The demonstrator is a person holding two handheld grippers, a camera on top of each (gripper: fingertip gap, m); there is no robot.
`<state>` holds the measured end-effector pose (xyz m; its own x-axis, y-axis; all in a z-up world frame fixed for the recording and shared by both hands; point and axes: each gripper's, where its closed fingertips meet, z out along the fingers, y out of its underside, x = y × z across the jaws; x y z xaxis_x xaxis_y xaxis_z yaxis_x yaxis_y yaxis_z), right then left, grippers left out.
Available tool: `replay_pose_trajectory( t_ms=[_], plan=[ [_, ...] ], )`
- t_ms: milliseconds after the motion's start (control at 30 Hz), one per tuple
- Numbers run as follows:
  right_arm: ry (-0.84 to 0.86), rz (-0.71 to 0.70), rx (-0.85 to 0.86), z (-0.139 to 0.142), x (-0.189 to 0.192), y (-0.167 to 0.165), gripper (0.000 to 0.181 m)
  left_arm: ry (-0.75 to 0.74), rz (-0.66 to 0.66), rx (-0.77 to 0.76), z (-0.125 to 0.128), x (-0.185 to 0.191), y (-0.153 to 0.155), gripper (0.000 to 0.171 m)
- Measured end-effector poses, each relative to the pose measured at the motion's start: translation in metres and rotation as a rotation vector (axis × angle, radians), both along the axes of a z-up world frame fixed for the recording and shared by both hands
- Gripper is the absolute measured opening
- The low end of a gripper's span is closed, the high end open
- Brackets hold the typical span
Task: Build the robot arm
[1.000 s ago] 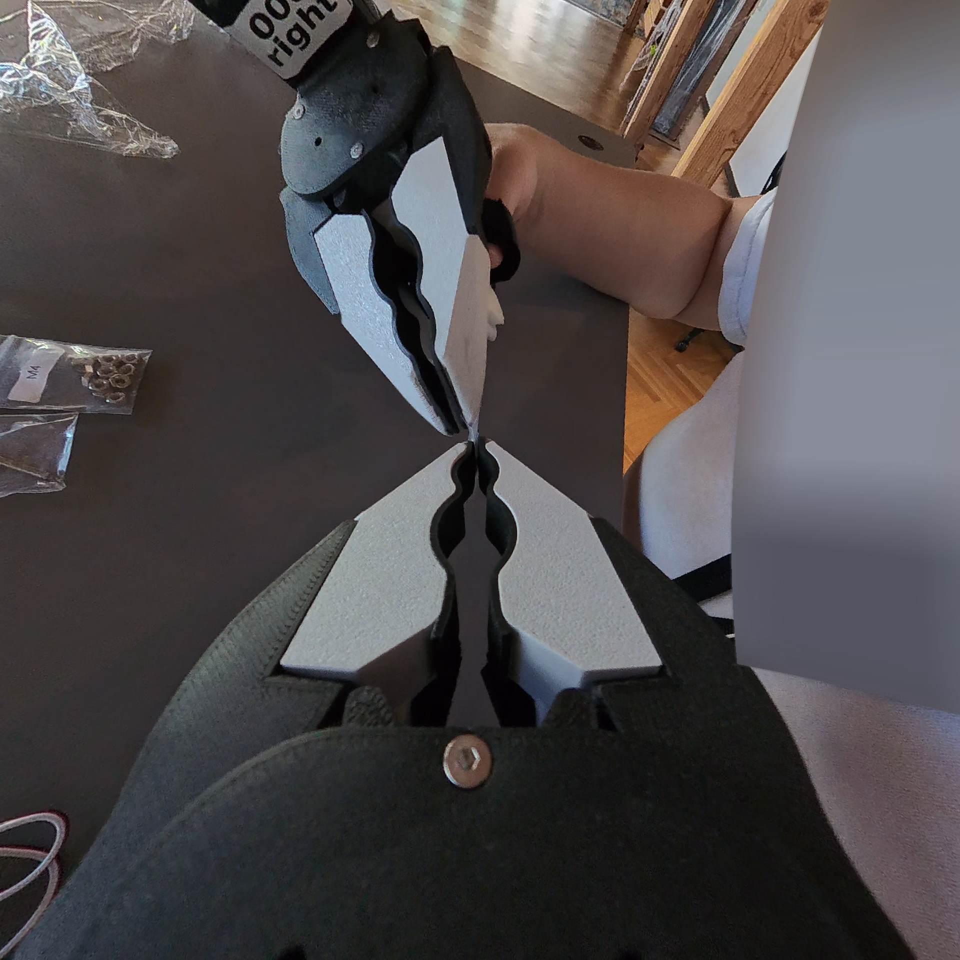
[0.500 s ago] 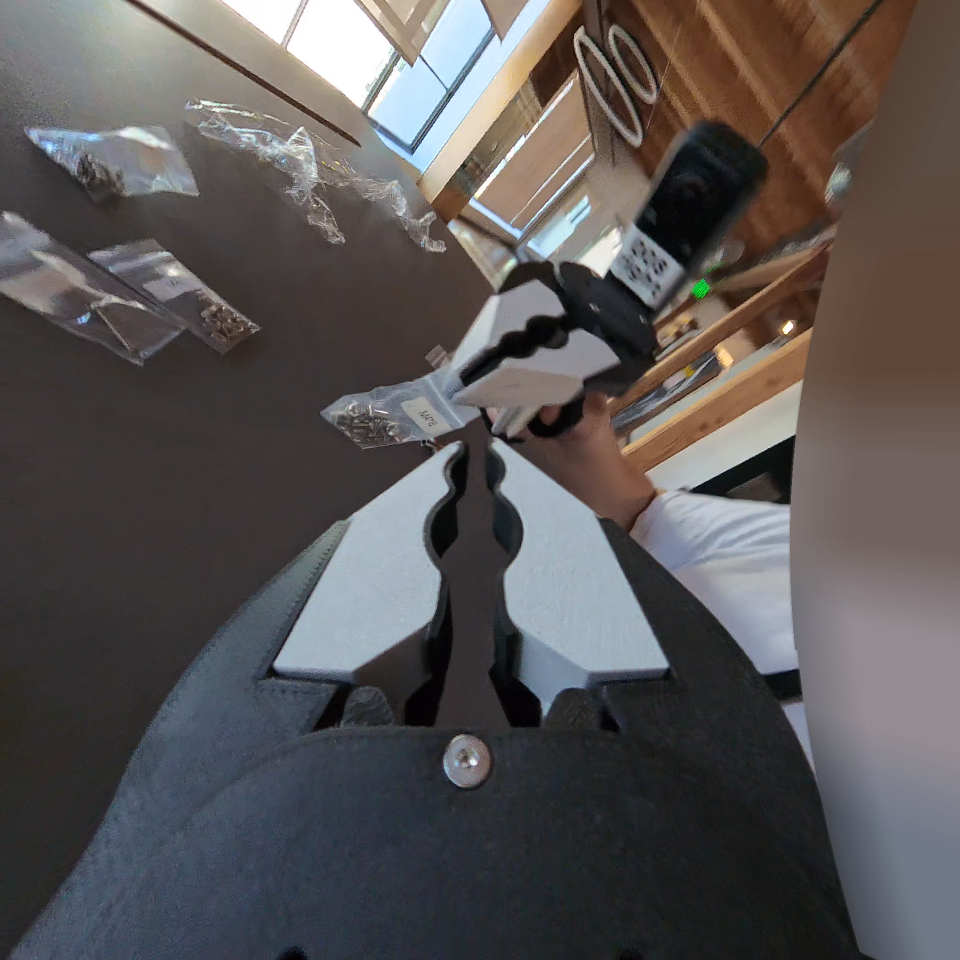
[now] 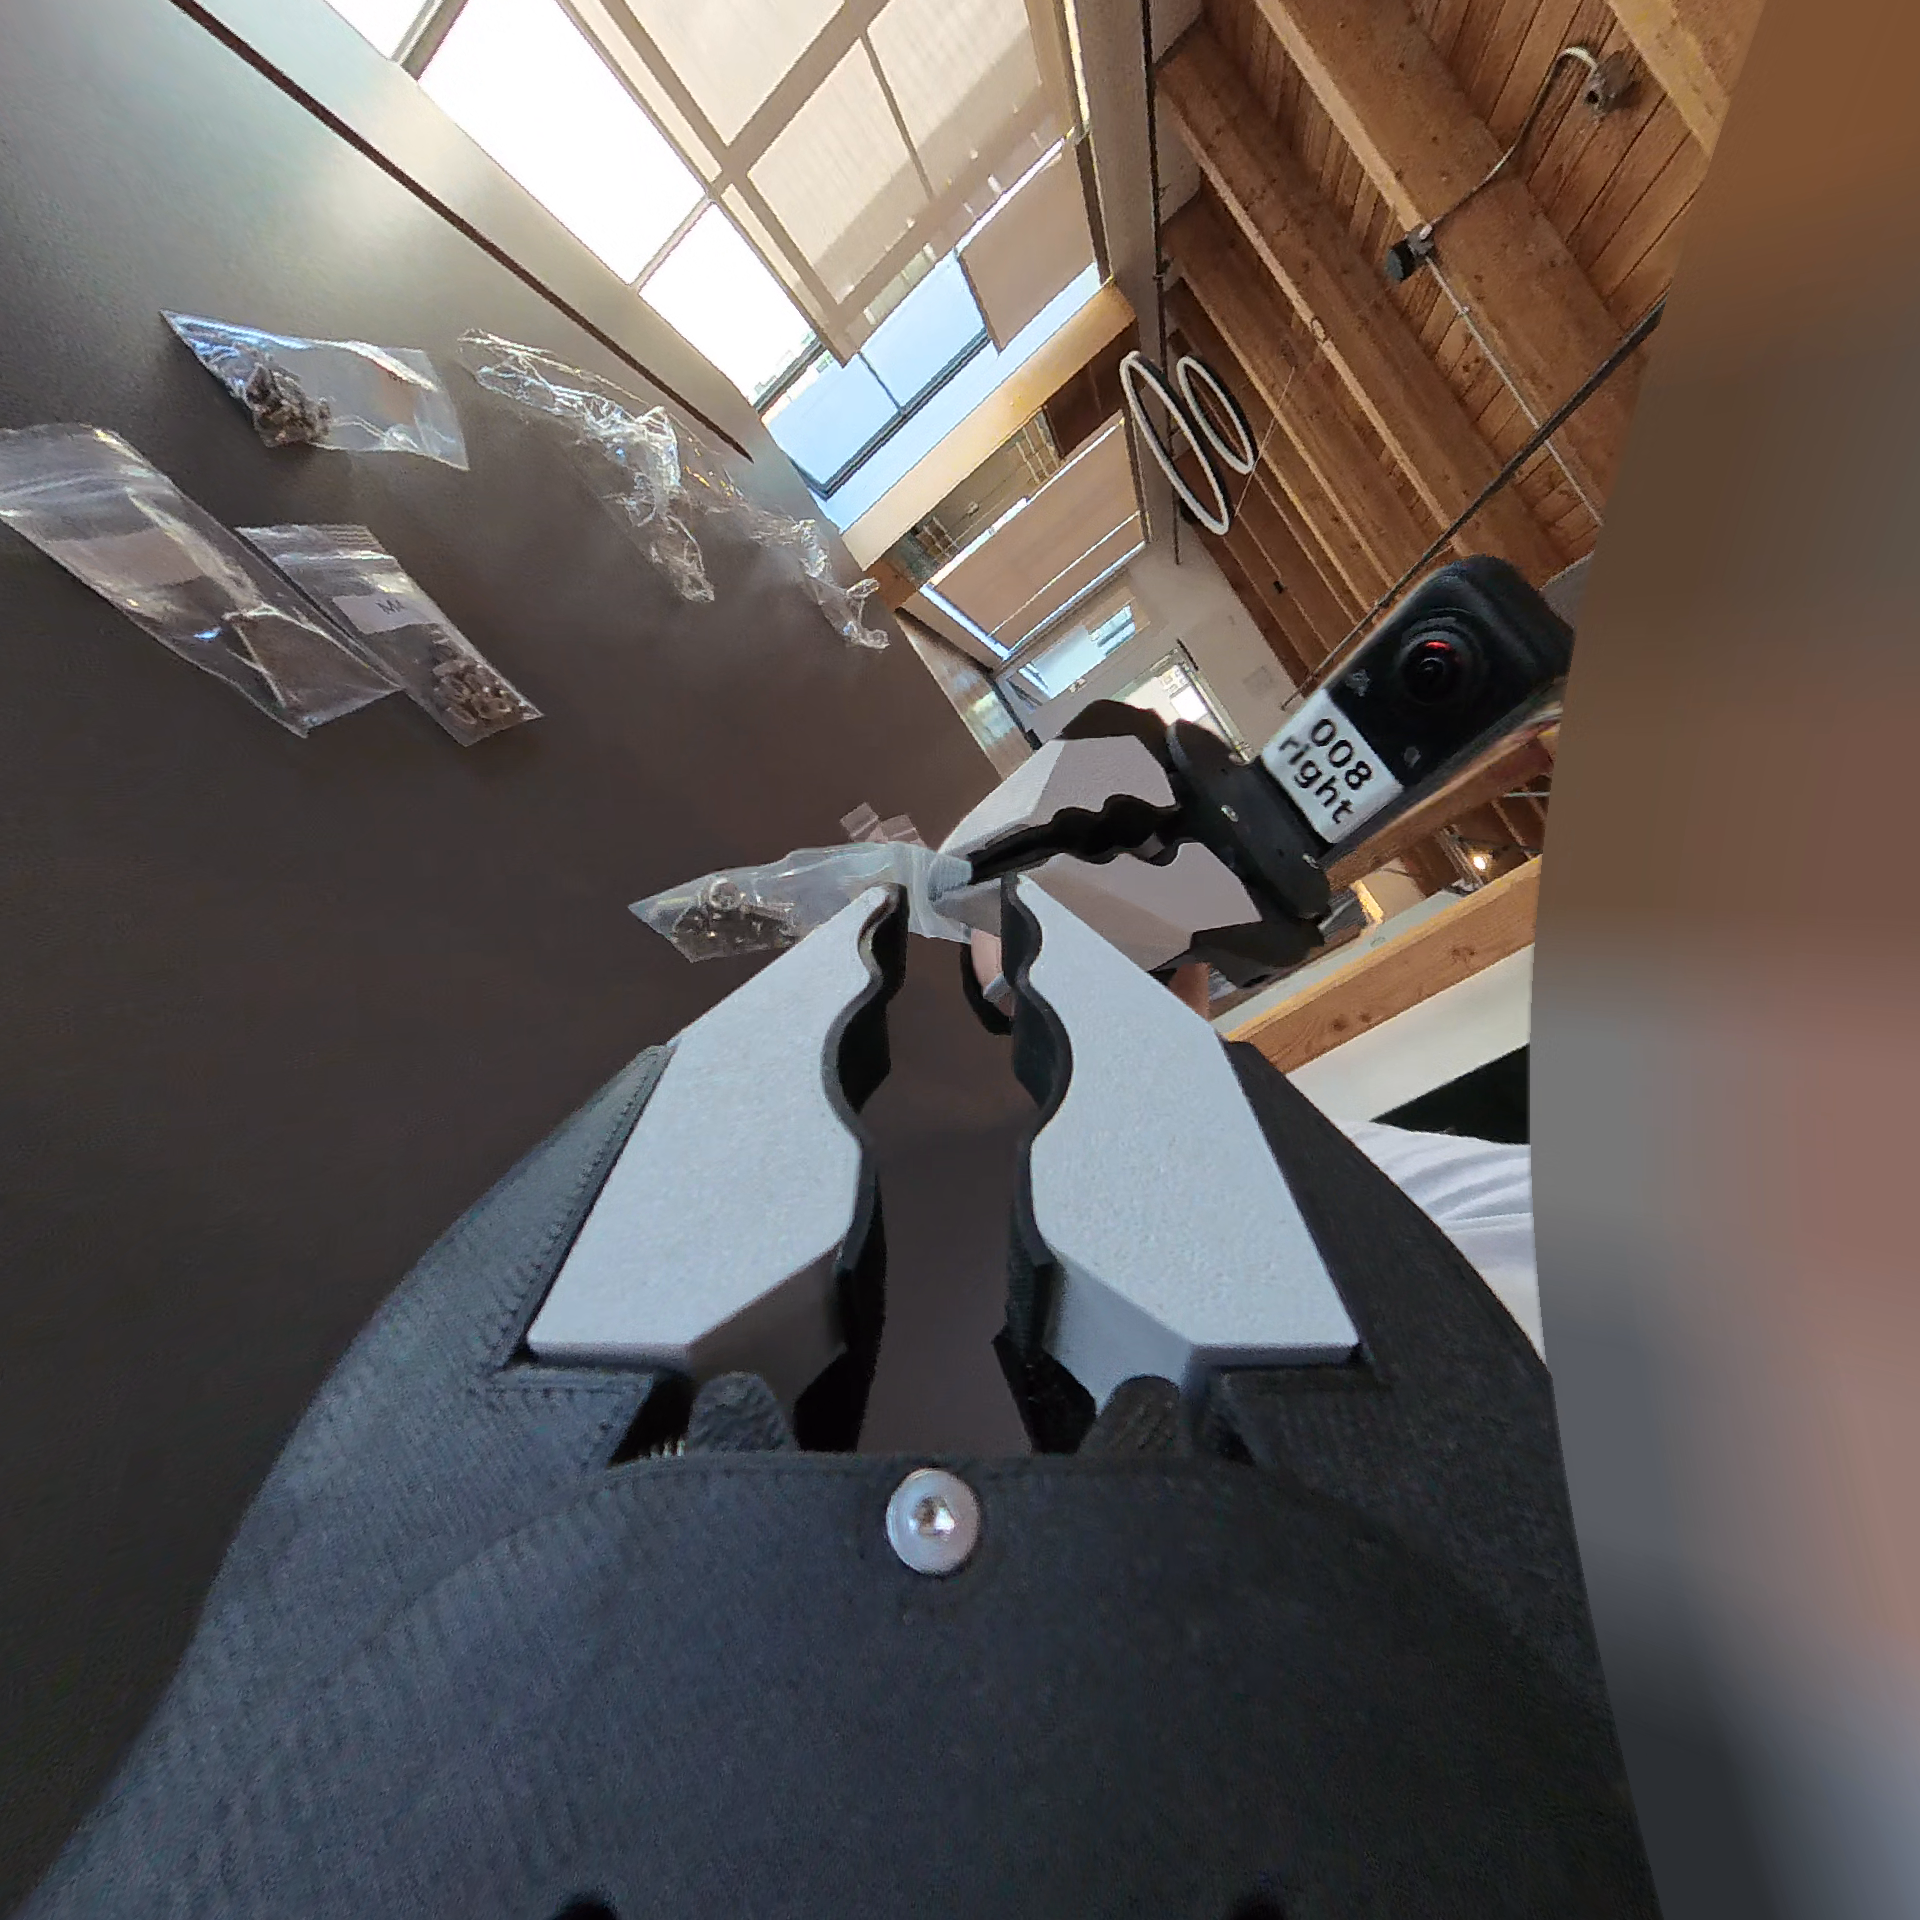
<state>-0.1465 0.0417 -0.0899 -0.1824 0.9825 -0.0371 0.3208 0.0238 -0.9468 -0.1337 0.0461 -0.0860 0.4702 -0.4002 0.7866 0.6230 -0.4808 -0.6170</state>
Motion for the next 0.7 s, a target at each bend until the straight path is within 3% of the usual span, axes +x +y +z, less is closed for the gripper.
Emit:
replay_pose_trajectory(
  t_ms=[33, 233, 367, 600, 700],
  plan=[
    [0.005, 0.008, -0.041, 0.001, 0.0, -0.001, 0.0, -0.007, 0.0, 0.008, 0.002, 0.0, -0.001, 0.015],
    [0.005, 0.033, -0.228, 0.004, 0.001, -0.004, 0.0, 0.042, 0.009, 0.04, 0.005, -0.003, -0.006, 0.0],
    [0.0, 0.033, -0.276, 0.004, 0.0, -0.005, 0.0, 0.111, 0.012, 0.034, 0.002, -0.004, -0.006, 0.0],
    [0.015, 0.015, -0.164, 0.002, -0.002, -0.004, 0.0, 0.104, -0.012, 0.009, -0.001, -0.006, -0.006, 0.0],
    [-0.009, 0.005, -0.103, -0.004, -0.002, -0.002, 0.0, 0.186, -0.024, -0.009, -0.008, -0.007, -0.005, 0.0]
  ],
)
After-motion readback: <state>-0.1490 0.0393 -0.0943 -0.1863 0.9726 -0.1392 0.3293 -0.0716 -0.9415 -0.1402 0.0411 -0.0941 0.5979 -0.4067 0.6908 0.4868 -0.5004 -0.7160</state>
